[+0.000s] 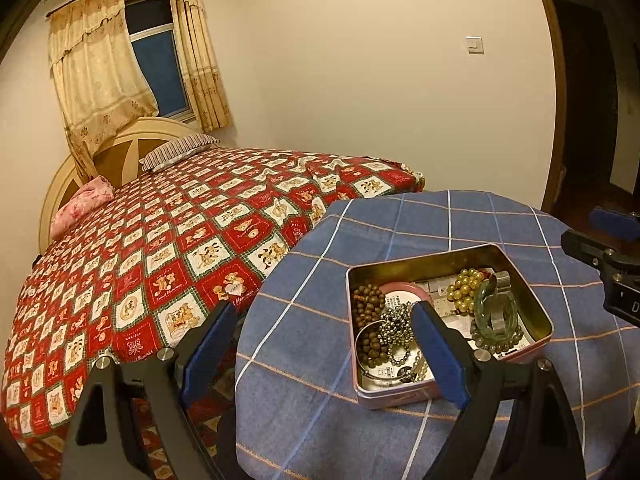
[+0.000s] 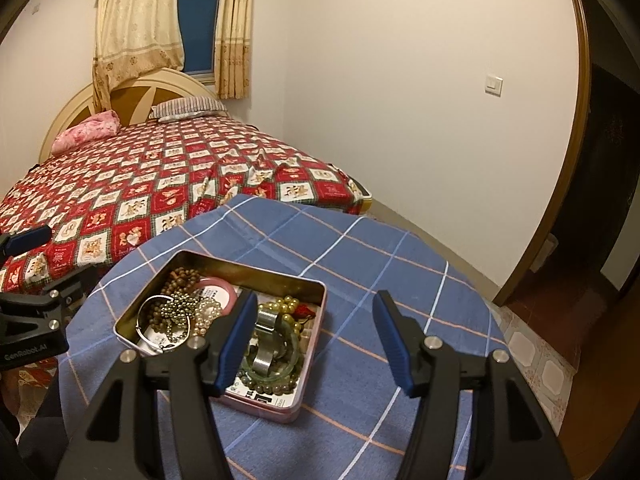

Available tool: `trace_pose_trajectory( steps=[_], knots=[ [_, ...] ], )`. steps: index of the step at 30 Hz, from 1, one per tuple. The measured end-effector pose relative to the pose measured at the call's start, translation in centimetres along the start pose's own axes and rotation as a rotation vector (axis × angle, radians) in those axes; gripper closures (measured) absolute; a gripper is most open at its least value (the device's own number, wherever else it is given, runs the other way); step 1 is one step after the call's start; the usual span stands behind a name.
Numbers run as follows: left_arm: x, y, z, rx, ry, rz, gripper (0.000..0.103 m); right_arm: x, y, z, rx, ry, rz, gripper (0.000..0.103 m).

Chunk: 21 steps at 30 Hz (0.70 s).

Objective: Organize jewelry

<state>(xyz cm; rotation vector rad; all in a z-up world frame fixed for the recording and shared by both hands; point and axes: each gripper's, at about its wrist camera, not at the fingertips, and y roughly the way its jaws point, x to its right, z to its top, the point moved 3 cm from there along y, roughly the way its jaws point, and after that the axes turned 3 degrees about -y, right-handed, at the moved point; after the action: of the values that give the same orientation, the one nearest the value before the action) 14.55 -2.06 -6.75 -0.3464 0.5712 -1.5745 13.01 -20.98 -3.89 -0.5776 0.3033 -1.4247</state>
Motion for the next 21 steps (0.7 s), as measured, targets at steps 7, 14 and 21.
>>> trace_pose_trajectory(
  steps=[7,14,21],
  knots=[
    [0.06,0.02,-0.07,0.001,0.001,-0.001,0.014,-0.01,-0.11,0.01,0.002,-0.002,0.000,0.041],
    [0.22,0.12,-0.06,0.002,0.008,-0.001,0.014,-0.02,-0.10,-0.02,0.001,-0.005,0.001,0.040],
    [0.33,0.07,0.01,0.004,0.009,0.001,0.014,-0.08,-0.06,0.00,0.001,-0.006,0.003,0.040]
  ],
)
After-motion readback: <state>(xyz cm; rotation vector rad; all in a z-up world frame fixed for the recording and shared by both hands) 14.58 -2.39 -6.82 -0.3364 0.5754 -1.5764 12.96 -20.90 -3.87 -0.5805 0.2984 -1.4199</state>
